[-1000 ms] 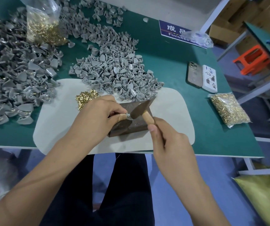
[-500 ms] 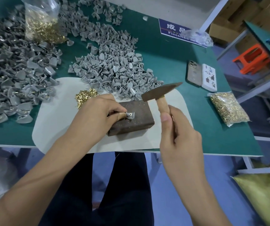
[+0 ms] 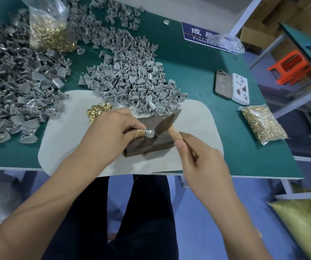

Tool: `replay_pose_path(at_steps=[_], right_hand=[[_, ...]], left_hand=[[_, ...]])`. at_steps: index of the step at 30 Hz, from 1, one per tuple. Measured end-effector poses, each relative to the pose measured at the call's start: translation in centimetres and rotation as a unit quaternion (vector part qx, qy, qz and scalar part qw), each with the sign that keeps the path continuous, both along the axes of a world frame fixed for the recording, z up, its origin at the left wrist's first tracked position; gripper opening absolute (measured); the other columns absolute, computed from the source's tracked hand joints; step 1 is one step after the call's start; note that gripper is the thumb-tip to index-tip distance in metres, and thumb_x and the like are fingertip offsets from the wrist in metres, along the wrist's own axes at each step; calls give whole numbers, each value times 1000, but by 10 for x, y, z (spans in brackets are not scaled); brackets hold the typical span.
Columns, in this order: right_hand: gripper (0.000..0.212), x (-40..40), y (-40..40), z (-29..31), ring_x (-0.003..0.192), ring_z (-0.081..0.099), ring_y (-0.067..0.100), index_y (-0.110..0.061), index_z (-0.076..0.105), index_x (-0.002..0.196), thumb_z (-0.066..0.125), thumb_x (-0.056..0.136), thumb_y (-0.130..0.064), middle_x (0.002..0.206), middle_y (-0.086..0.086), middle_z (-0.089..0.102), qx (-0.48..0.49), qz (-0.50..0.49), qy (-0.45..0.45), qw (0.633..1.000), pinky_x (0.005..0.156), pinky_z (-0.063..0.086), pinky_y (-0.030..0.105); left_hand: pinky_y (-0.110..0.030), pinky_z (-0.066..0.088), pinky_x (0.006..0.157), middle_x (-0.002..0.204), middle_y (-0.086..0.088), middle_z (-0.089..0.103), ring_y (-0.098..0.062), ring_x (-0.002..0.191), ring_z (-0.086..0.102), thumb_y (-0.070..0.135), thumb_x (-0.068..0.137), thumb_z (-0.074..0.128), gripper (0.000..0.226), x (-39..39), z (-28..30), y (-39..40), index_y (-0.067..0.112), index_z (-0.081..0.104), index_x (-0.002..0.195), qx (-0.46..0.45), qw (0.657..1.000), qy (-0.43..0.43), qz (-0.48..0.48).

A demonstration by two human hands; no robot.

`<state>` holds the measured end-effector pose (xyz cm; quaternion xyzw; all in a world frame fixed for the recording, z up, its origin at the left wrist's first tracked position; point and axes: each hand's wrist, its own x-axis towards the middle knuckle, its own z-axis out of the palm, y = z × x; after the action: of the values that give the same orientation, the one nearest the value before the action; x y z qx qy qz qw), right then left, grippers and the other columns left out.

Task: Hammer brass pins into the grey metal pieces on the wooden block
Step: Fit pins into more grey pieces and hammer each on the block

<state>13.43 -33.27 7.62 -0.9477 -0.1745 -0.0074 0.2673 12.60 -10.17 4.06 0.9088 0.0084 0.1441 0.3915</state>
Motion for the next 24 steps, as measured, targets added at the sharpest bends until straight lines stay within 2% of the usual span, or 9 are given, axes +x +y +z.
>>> replay_pose_path(at_steps=[3, 5, 7, 10, 13, 15, 18, 21, 24], right_hand=[[29, 15, -9, -6, 71, 54, 17, -44, 56, 127, 41, 103, -48, 82, -12, 63, -16, -96, -57, 994, 57, 40, 35], [34, 23, -12, -17, 82, 59, 28, -38, 56, 136, 46, 103, -33, 96, -4, 60, -61, -146, -70, 985, 63, 35, 36], [41, 28, -13, -27, 87, 60, 34, -33, 55, 141, 50, 102, -22, 98, 1, 55, -89, -177, -48, 979, 65, 33, 36], [45, 25, -10, -36, 95, 57, 39, -32, 57, 142, 54, 100, -16, 103, 4, 53, -106, -187, -14, 977, 68, 36, 38], [35, 28, -2, -38, 108, 48, 42, -26, 70, 130, 61, 97, -16, 120, 16, 57, -124, -192, -69, 971, 86, 41, 49], [24, 30, 13, -32, 108, 49, 42, -19, 76, 117, 65, 97, -16, 118, 15, 61, -50, -165, -126, 977, 92, 42, 52], [16, 24, 53, -23, 99, 55, 32, -16, 77, 105, 63, 97, -14, 103, 5, 68, 64, -56, -214, 973, 90, 45, 46], [13, 17, 102, -17, 97, 56, 27, -21, 77, 101, 66, 95, -23, 98, -4, 70, 48, 46, -194, 979, 87, 42, 43], [14, 18, 140, -16, 106, 53, 27, -27, 77, 103, 69, 94, -31, 103, -6, 70, -51, 85, -109, 989, 91, 36, 42]], left_hand=[[-27, 41, 64, 75, 14, 57, -2, 71, 54, 27, 83, 81, 11, 0, -1, 1, 28, 81, 94, 0, 1000, -3, -2], [-23, 40, 64, 75, 14, 57, -1, 72, 54, 27, 83, 80, 10, -1, -1, 0, 28, 80, 94, -1, 1000, -4, -3], [-17, 38, 65, 76, 16, 55, -1, 75, 54, 25, 84, 79, 9, -4, -2, -2, 29, 79, 93, -12, 1000, -10, 5], [-15, 38, 67, 79, 17, 51, -6, 75, 54, 23, 86, 76, 7, -15, -1, 3, 30, 75, 90, -43, 997, -42, 57], [-24, 41, 67, 85, 18, 52, -5, 76, 51, 30, 87, 72, 6, -30, 1, 27, 34, 69, 90, -14, 990, -61, 127], [-30, 42, 69, 90, 17, 56, -2, 81, 46, 34, 86, 72, 6, -39, 3, 49, 35, 67, 90, 46, 978, -61, 194], [-38, 46, 76, 92, 7, 64, -22, 94, 53, 29, 88, 71, 5, -48, 4, 85, 25, 70, 91, 103, 956, -45, 272], [-40, 46, 77, 94, 1, 67, -30, 100, 55, 29, 90, 69, 9, -56, 3, 113, 21, 73, 93, 139, 936, -11, 324], [-40, 45, 72, 90, 0, 67, -31, 100, 54, 31, 91, 68, 12, -61, 0, 127, 21, 74, 94, 176, 926, 20, 334]])
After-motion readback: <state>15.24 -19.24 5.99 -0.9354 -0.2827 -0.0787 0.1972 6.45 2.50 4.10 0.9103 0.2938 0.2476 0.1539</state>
